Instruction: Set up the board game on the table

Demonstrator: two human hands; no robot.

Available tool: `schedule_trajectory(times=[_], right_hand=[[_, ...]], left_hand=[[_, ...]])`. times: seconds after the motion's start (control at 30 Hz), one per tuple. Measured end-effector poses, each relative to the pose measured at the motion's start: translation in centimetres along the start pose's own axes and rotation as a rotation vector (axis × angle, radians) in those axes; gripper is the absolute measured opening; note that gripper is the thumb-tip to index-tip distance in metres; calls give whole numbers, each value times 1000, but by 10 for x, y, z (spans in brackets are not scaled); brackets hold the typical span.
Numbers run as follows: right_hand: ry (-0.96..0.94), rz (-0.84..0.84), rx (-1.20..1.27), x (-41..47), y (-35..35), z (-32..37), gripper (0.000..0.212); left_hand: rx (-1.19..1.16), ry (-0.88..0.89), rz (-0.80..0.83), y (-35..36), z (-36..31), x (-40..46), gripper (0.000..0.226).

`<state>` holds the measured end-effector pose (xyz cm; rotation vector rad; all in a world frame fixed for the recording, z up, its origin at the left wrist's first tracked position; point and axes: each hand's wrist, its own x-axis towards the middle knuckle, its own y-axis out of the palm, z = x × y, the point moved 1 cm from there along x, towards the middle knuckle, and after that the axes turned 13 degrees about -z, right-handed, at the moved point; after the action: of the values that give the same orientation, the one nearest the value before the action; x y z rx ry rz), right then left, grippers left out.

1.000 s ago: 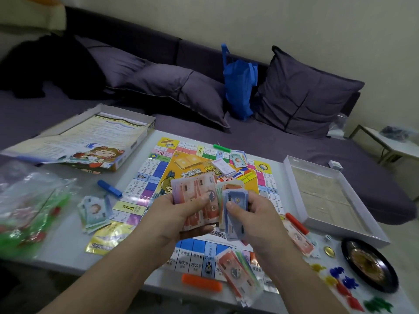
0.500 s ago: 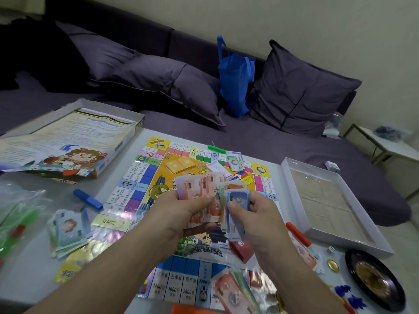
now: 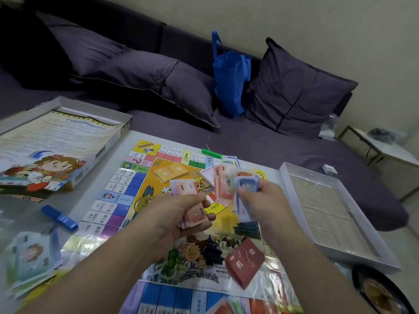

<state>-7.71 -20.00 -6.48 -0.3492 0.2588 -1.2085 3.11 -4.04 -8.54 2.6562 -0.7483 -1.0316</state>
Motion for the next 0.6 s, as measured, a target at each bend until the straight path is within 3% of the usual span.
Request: schedule_trajectory(times=[0.13, 0.27, 0.4, 0.53, 0.6], right_hand=[[-19, -105, -170, 79, 11, 0, 6], [-4, -114, -371, 143, 36, -2, 36], [-18, -64, -476, 177, 54, -11, 15], [-10, -100, -523, 177, 49, -21, 21], [5, -151, -492, 165, 37, -18, 12]], left_hand=[[-21, -25, -36, -6, -5, 13, 21], [-31, -22, -52, -9, -9, 22, 23], [-63, -41, -45, -7, -13, 26, 22], [-30, -15, -21, -8, -16, 21, 20], [-9, 10, -6, -10, -16, 15, 19]])
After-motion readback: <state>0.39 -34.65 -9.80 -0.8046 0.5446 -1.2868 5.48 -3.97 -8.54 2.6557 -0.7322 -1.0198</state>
